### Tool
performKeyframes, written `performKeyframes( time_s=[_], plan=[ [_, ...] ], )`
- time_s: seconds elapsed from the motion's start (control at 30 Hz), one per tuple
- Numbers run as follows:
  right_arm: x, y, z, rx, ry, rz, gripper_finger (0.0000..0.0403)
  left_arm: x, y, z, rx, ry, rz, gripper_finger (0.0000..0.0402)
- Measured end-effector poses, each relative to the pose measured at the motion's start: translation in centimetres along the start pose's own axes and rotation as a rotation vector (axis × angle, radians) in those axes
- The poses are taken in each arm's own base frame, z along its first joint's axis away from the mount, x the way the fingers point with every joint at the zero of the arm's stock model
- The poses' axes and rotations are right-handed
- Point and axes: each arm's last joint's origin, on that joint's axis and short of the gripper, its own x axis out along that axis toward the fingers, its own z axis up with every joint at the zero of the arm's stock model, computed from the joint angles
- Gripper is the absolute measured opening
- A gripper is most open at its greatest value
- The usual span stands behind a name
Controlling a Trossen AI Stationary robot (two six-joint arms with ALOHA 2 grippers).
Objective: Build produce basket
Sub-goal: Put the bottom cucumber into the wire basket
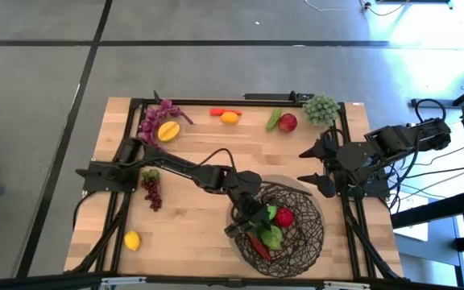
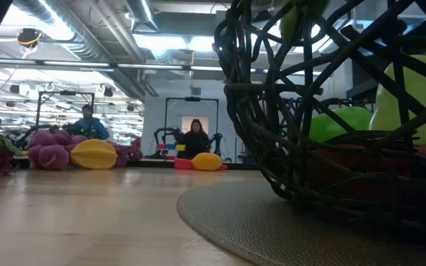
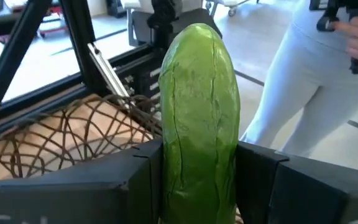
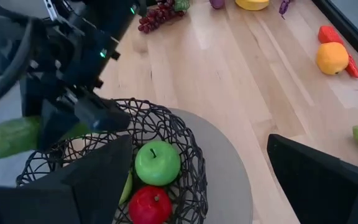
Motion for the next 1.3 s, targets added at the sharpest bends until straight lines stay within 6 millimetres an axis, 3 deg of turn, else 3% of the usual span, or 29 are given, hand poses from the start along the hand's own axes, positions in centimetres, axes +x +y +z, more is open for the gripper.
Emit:
performKeyframes(
  time_s=[0.23, 0.4, 0.73, 1.3],
  plan=[
    [0.0, 0.0, 0.0, -0.026, 0.000, -0.001, 0.0365, 1.7, 0.9, -3.2, 0.001, 0.064, 0.002, 0.0118],
    [0.0, 0.0, 0.0, -0.026, 0.000, -0.001, 0.0365, 2.4, 1.0, -4.3, 0.088, 0.092, 0.005, 0.0118],
    [0.0, 0.0, 0.0, -0.030, 0.001, -0.001, 0.0365, 2.6, 1.0, -5.0, 0.174, 0.207, 0.179, 0.0119],
    [0.0, 0.0, 0.0, -0.026, -0.001, -0.003, 0.0365, 3.5, -0.6, -5.2, 0.121, 0.267, 0.212, 0.0143]
  ],
)
